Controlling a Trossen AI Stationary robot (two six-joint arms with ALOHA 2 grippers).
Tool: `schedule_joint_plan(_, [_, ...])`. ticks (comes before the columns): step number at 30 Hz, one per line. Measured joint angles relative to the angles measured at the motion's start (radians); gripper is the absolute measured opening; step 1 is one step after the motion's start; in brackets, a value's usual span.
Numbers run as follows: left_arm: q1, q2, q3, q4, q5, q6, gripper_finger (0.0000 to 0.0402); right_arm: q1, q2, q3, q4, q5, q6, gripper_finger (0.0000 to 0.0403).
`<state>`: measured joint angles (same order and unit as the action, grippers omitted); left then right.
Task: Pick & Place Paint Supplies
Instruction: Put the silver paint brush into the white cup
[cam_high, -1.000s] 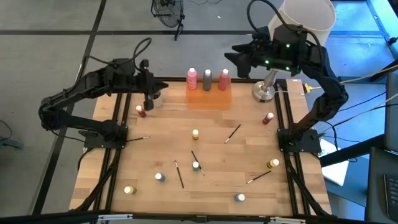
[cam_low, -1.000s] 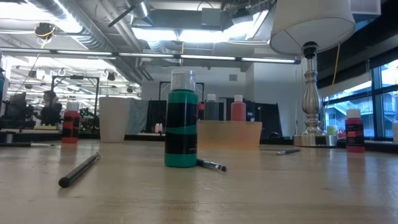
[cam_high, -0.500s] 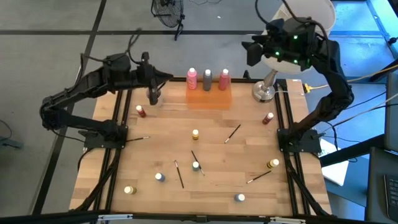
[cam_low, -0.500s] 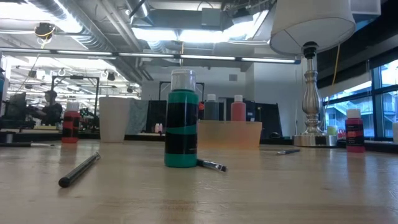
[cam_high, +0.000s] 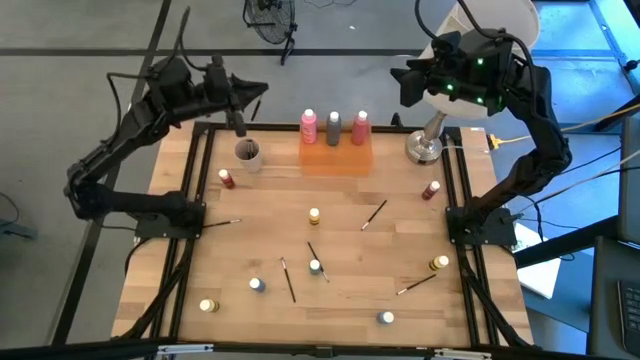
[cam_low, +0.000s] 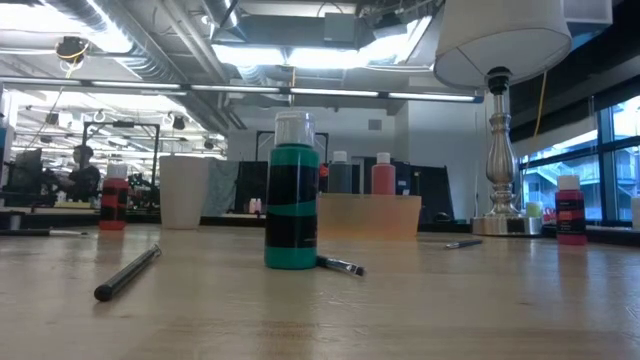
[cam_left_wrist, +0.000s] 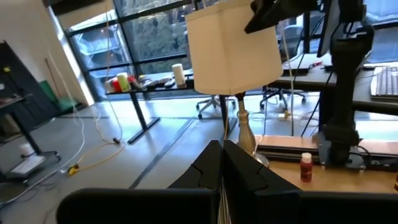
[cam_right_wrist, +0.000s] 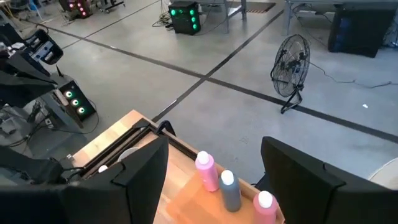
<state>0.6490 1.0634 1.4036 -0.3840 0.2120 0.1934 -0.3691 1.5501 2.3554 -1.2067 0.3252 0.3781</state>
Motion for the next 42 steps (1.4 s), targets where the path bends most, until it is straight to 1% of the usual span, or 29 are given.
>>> schedule_joint_plan(2, [0.013, 0.001, 0.0, -0.001, 0.009, -0.008, 0.0002, 0.0, 0.0, 0.0, -0.003, -0.005, 0.002, 0.0261])
schedule_joint_plan(5, [0.017, 0.002, 0.0, 0.0, 0.01, -0.023, 0.0002, 0.0, -0.003, 0.0, -0.003, -0.042, 0.004, 0.0261])
schedule_joint_plan(11, [0.021, 0.0, 0.0, 0.009, 0.019, -0.024, 0.0002, 0.0, -0.005, 0.0, -0.013, -0.049, 0.001, 0.0261])
schedule_joint_plan(17, [0.082, -0.006, 0.015, 0.017, 0.047, -0.012, 0.0002, 0.001, 0.008, 0.0, -0.005, -0.049, 0.0, 0.0261])
schedule_joint_plan(21, [0.134, 0.0, 0.014, -0.006, 0.068, -0.007, 0.0002, 0.003, 0.009, 0.0, -0.005, -0.049, 0.0, 0.0261])
schedule_joint_plan(24, [0.152, 0.014, 0.014, 0.001, 0.076, -0.006, 0.0002, 0.003, 0.009, 0.0, -0.005, -0.049, 0.0, 0.0261])
schedule_joint_plan(26, [0.159, 0.031, 0.014, 0.026, 0.1, -0.026, 0.0002, 0.003, 0.009, 0.0, -0.005, -0.048, -0.001, 0.0261])
schedule_joint_plan(31, [0.161, 0.059, 0.014, 0.07, 0.129, -0.058, 0.0002, 0.003, 0.01, 0.0, -0.005, -0.048, -0.001, 0.0261])
schedule_joint_plan(37, [0.144, 0.085, 0.014, 0.068, 0.132, -0.067, 0.0002, 0.003, 0.01, 0.0, -0.005, -0.048, -0.001, 0.0262])
schedule_joint_plan(42, [0.137, 0.085, 0.014, 0.071, 0.173, -0.06, 0.0002, 0.003, 0.01, 0.0, -0.005, -0.048, -0.001, 0.0262])
